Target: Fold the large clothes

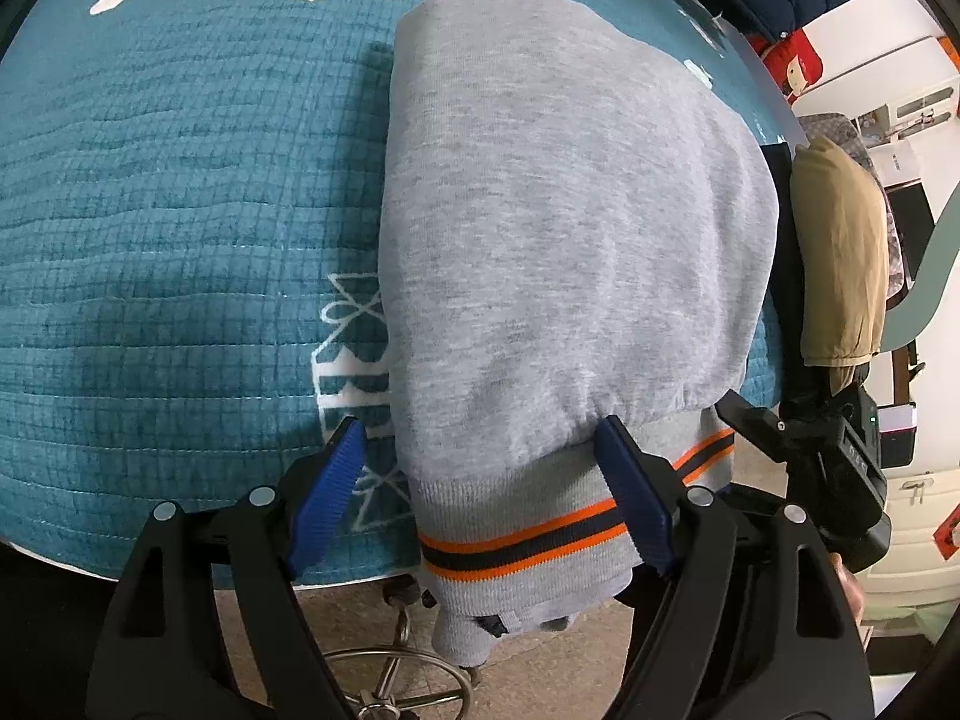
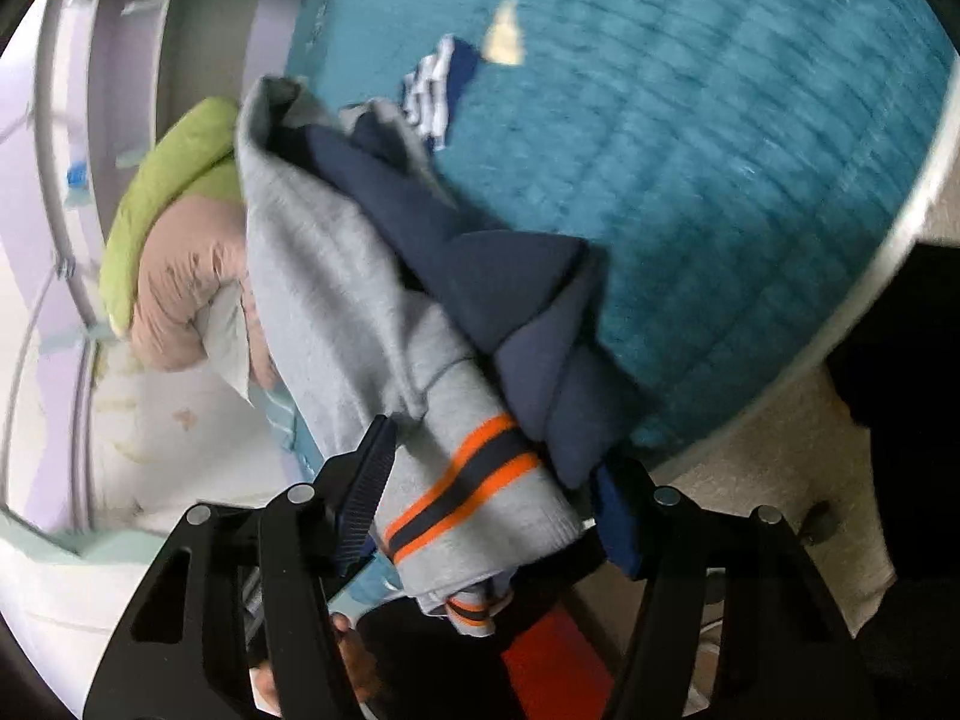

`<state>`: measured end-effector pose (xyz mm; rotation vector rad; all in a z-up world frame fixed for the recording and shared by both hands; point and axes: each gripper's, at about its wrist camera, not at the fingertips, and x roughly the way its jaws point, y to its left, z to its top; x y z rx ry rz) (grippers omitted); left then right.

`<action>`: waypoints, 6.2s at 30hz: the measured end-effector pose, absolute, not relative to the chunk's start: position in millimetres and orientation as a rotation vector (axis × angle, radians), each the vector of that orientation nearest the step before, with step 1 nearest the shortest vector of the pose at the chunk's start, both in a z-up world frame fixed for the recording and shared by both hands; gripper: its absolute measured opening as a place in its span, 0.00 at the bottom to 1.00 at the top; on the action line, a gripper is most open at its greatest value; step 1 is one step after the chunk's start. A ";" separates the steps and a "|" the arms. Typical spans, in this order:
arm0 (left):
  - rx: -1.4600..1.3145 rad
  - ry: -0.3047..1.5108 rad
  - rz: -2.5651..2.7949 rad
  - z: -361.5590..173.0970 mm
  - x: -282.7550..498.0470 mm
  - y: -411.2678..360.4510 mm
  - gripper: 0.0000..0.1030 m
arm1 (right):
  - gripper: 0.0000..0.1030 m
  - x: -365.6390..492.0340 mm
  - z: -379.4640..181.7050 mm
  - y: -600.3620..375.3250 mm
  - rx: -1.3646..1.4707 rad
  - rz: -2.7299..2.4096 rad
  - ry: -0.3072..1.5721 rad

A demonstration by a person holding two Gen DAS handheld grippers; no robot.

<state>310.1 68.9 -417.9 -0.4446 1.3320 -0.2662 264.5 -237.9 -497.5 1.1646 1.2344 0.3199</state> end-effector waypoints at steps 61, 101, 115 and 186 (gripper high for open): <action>-0.133 0.957 -0.763 -261.5 384.7 -362.4 0.45 | 0.21 319.4 -339.5 -561.3 0.748 0.005 0.685; -0.048 0.786 -0.491 -205.1 306.9 -137.7 0.94 | 0.82 231.4 -258.7 -324.0 0.080 -0.208 0.764; -0.075 0.675 -0.359 -156.4 224.8 -53.0 0.95 | 0.93 170.4 -227.5 -221.8 0.011 -0.076 0.709; 0.024 0.171 -0.073 16.3 19.5 -0.6 0.95 | 0.93 23.9 -99.4 -185.3 -0.005 0.079 0.277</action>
